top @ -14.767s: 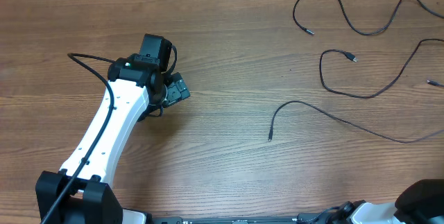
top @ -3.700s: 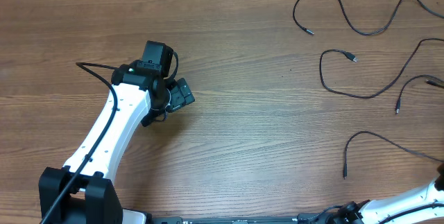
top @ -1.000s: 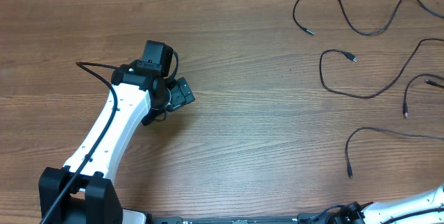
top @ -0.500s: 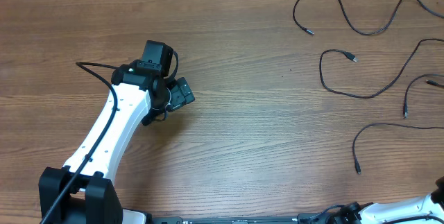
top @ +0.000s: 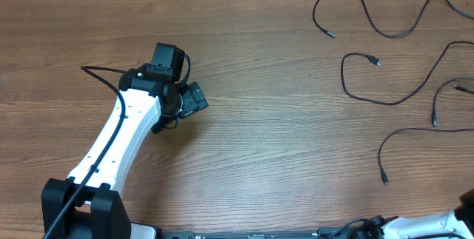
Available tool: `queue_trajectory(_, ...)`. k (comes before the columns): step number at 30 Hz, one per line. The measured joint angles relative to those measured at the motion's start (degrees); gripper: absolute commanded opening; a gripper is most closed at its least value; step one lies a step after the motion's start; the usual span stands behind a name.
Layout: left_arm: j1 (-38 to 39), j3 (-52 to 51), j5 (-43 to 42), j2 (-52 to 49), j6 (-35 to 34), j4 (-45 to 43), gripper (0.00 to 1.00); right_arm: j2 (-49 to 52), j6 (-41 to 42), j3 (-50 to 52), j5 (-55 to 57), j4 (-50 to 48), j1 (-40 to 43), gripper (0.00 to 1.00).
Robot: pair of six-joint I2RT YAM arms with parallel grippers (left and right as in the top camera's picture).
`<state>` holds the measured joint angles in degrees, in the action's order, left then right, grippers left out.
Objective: Untangle cables
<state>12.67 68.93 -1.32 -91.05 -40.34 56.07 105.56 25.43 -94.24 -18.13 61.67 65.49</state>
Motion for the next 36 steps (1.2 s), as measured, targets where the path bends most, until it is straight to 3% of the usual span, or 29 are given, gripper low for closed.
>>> queue_trajectory(15,0.0,0.0,0.0,0.0,0.0,-0.24,1.0,-4.7,6.97,0.0,10.54,3.96,-0.02,0.04)
queue_trajectory(24,0.0,0.0,0.0,0.0,0.0,-1.07,1.0,-5.01,1.42,0.0,2.16,-0.26,-1.22,0.04)
queue_trajectory(36,0.0,0.0,0.0,0.0,0.0,-1.05,0.99,-6.45,-0.68,0.0,0.11,-0.02,-2.1,0.04)
